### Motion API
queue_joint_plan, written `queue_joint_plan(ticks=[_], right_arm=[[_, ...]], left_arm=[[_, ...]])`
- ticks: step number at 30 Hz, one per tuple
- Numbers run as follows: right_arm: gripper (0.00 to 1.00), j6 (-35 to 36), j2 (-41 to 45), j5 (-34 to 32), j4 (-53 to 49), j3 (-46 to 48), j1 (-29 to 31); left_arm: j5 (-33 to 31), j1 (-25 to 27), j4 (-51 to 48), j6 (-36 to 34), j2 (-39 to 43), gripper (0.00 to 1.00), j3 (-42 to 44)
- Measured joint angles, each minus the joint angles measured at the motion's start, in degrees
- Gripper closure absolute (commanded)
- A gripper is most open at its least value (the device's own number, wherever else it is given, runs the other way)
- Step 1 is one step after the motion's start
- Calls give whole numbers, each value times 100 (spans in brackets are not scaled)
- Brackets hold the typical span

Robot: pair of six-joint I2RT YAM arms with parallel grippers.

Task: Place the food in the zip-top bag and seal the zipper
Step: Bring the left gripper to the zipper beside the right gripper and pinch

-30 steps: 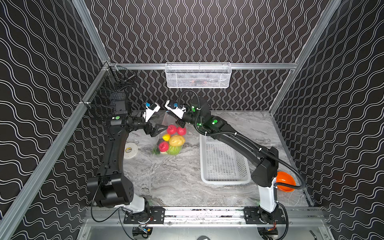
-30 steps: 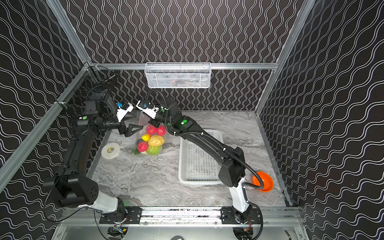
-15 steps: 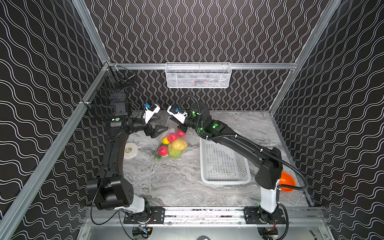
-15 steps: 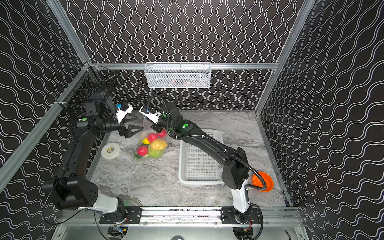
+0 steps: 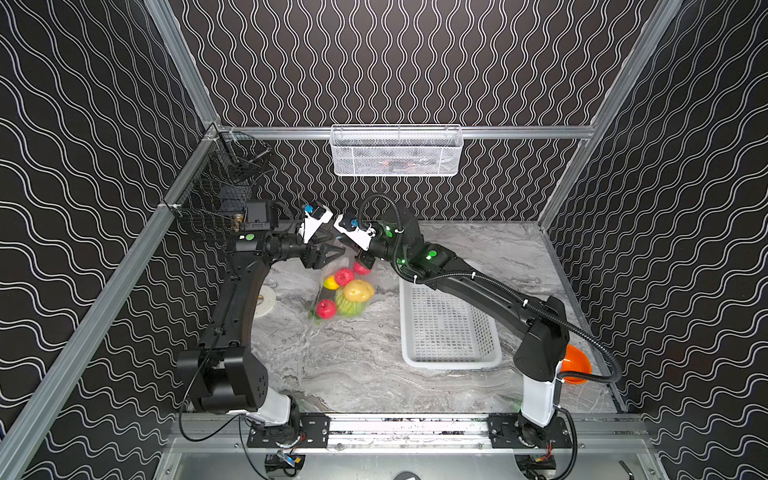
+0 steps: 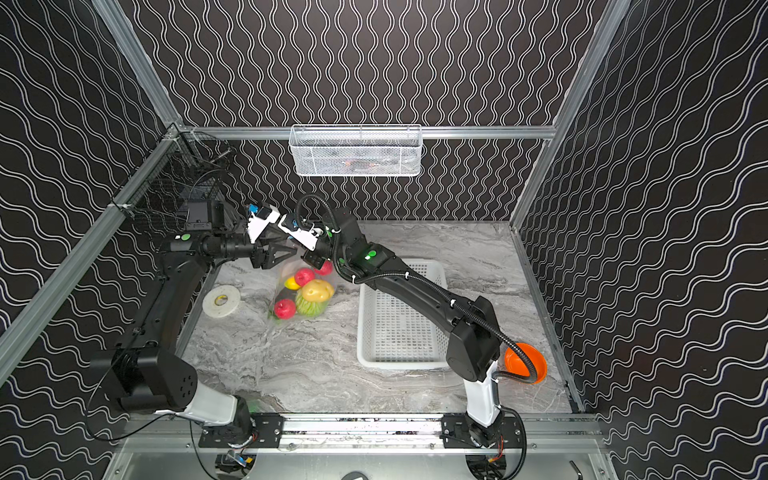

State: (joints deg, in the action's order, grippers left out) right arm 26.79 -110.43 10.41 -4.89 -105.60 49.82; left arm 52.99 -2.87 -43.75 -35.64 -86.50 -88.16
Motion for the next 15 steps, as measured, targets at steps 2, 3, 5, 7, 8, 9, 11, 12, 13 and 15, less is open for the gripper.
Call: queue_joint_plan(ticks=[2, 3, 5, 7, 8, 9, 11, 12, 13, 15], right_arm=[[100, 0, 15, 0, 0, 22, 0], [100, 2, 17, -4, 2, 28, 0], [100, 2, 31, -11, 7, 48, -7], [100, 4, 48, -42, 28, 74, -7], [100, 4, 57, -48, 39, 94, -7], [100, 7, 68, -44, 42, 125, -7], [100, 4, 70, -15, 48, 177, -2], [100, 7, 72, 2, 52, 208, -2], [100, 7, 79, 22, 70, 234, -2], [100, 9, 81, 50, 101, 260, -2]], left_arm=[[-46, 31, 83, 101, -17, 49, -20], [-70, 48, 83, 114, -26, 53, -28], [-103, 72, 81, 142, -26, 65, -31], [-116, 94, 70, 164, -26, 78, -31], [-125, 98, 76, 173, -26, 85, -31], [-129, 107, 76, 234, -26, 91, -31], [-116, 125, 72, 236, -26, 100, -31], [-140, 140, 72, 240, -26, 100, -31], [-153, 144, 44, 240, -26, 100, -33], [-155, 144, 2, 240, -24, 100, -37]])
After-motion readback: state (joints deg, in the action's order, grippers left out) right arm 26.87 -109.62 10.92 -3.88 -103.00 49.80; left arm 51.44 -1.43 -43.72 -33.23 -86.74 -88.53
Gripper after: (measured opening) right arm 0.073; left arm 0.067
